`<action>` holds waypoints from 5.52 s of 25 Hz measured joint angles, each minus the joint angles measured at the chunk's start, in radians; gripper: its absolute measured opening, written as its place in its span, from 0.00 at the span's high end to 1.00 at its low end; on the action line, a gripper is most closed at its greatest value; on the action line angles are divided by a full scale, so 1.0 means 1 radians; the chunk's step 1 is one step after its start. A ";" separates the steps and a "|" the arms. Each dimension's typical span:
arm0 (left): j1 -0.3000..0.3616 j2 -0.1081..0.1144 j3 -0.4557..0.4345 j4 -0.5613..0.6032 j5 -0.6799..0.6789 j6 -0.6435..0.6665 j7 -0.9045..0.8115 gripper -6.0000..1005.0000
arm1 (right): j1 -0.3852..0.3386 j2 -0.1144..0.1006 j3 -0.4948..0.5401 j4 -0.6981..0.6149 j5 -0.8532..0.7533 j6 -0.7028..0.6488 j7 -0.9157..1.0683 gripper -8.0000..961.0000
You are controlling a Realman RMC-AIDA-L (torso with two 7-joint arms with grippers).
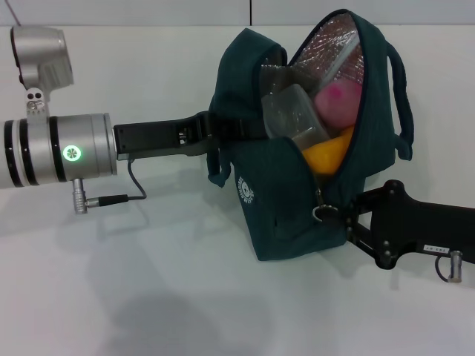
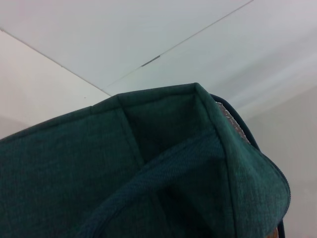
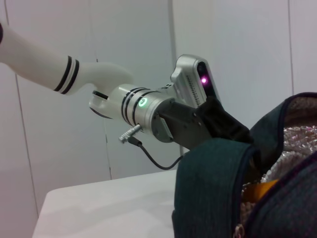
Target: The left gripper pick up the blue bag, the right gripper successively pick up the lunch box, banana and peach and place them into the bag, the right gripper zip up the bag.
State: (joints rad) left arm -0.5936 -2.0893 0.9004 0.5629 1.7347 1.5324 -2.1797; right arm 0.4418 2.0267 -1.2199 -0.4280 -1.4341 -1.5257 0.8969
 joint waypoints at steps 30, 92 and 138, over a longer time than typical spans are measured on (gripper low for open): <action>0.040 0.001 0.000 0.000 -0.088 0.016 0.064 0.94 | -0.059 -0.005 0.031 -0.049 0.104 -0.152 -0.066 0.97; 0.198 0.000 -0.073 -0.009 -0.287 0.068 0.554 0.27 | 0.226 -0.017 -0.055 -0.028 0.215 0.160 0.095 0.97; 0.097 0.000 0.018 -0.137 -0.251 -0.098 0.813 0.36 | 0.271 -0.017 -0.061 -0.034 0.195 0.201 0.155 0.97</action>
State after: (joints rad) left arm -0.4969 -2.0893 0.9179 0.4257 1.4840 1.4347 -1.3666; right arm 0.7128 2.0095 -1.2808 -0.4617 -1.2394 -1.3246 1.0522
